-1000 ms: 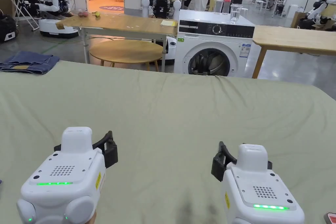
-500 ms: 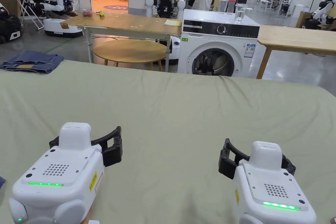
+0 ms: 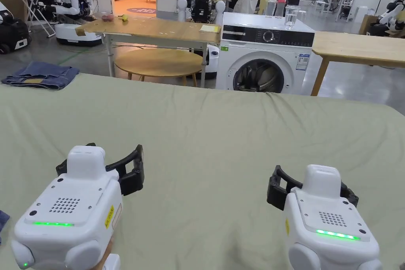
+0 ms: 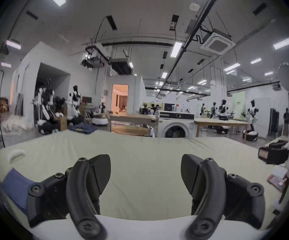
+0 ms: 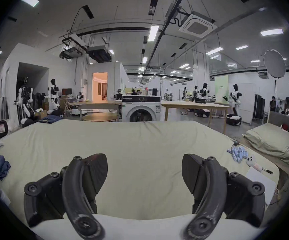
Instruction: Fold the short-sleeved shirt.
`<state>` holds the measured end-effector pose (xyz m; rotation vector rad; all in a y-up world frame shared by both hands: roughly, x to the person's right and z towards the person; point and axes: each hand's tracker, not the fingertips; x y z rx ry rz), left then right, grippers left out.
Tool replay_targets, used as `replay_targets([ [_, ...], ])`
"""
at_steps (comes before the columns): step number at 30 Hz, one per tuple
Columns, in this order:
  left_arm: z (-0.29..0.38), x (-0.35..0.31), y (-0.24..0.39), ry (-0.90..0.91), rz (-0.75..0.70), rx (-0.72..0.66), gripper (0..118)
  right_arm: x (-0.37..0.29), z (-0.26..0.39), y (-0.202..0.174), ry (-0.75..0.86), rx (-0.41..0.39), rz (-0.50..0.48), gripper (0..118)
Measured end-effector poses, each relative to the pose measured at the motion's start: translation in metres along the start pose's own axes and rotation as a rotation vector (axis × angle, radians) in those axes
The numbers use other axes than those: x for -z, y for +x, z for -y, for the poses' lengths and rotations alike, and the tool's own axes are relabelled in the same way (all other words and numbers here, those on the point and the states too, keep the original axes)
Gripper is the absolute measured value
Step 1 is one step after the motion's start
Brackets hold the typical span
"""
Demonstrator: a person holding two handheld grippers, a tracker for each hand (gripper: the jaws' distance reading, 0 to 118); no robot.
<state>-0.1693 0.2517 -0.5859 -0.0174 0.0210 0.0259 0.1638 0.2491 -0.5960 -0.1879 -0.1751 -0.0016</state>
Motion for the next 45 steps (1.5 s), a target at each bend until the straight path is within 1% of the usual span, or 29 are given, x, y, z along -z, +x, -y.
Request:
replay_targets([
  [4,-0.001,0.004,0.006,-0.056,-0.01,0.035,85,0.002,-0.001,-0.004,-0.028,0.015,-0.013,90],
  [6,-0.001,0.005,0.007,-0.086,-0.001,0.056,85,0.002,-0.001,-0.003,-0.05,0.039,-0.03,90],
  [11,0.002,0.003,0.011,-0.1,0.001,0.102,85,0.003,-0.004,-0.004,-0.079,0.056,-0.035,90],
  [14,0.0,0.002,0.011,-0.094,0.016,0.095,85,0.007,-0.005,-0.005,-0.113,0.068,-0.021,90],
  [18,-0.002,0.003,0.01,-0.089,0.028,0.072,85,0.015,-0.004,0.001,-0.167,0.144,-0.049,90],
  [20,-0.002,0.004,0.009,-0.086,0.031,0.052,85,0.017,-0.004,0.003,-0.182,0.153,-0.062,90],
  [23,-0.002,0.005,0.008,-0.084,0.03,0.031,85,0.017,-0.001,0.001,-0.182,0.135,-0.053,90],
  [28,0.0,0.006,0.008,-0.092,0.013,0.032,85,0.012,0.003,-0.008,-0.137,0.066,-0.028,90],
  [33,0.001,0.007,0.006,-0.096,0.018,0.031,85,0.01,0.001,-0.01,-0.126,0.061,-0.031,90],
  [39,0.0,0.011,-0.001,-0.124,0.021,0.0,85,0.008,-0.002,-0.01,-0.101,0.074,-0.034,90],
  [45,0.0,0.013,-0.006,-0.138,0.017,-0.038,85,0.01,-0.004,-0.011,-0.097,0.043,-0.03,90],
])
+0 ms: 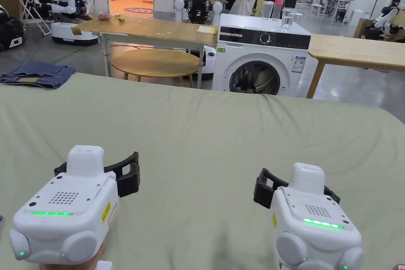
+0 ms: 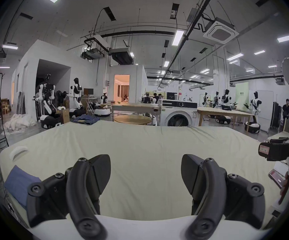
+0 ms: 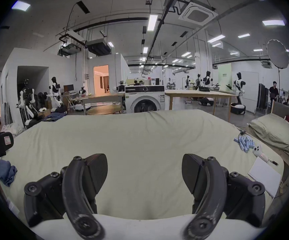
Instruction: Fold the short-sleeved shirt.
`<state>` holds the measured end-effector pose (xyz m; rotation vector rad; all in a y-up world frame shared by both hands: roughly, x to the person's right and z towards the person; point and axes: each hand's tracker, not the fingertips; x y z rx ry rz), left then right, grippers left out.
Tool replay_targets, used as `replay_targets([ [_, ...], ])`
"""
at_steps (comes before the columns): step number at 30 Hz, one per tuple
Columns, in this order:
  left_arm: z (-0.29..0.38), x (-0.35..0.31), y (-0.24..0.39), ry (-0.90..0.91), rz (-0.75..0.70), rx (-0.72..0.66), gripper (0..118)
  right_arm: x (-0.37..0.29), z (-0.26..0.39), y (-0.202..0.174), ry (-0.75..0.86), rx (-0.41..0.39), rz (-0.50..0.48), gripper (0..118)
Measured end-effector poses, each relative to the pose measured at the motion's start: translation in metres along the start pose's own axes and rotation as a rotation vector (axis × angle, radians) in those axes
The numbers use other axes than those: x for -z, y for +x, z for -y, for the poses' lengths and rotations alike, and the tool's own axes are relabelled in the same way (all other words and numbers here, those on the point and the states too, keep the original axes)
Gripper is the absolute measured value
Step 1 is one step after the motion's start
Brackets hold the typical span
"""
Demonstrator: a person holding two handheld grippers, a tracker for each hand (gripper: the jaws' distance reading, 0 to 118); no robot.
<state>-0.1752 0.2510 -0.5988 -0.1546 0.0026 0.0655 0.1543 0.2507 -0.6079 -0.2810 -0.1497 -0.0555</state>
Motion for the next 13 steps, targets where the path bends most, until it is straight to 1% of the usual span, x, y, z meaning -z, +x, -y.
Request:
replay_targets([
  [4,-0.0008,-0.0003,-0.0009,0.005,-0.01,0.0,85,-0.0009,-0.0022,-0.0007,0.001,-0.003,-0.018,90],
  [7,-0.0011,-0.0019,0.0003,0.015,-0.017,0.029,85,-0.0016,-0.0027,-0.0005,0.013,0.01,-0.02,90],
  [9,-0.0007,-0.0023,0.0006,0.015,-0.016,0.05,85,-0.0032,-0.0005,0.0005,0.059,0.011,-0.024,90],
  [10,-0.0003,-0.0026,0.0008,0.017,-0.018,0.056,85,-0.0033,-0.002,-0.0016,0.055,-0.003,0.035,90],
  [11,-0.0001,-0.003,0.0009,0.018,-0.016,0.061,85,-0.0021,-0.0028,-0.0023,0.052,-0.002,0.029,90],
  [13,0.0005,-0.0047,-0.0001,0.026,0.001,0.066,85,-0.0008,-0.0058,0.0026,0.024,0.027,-0.024,90],
])
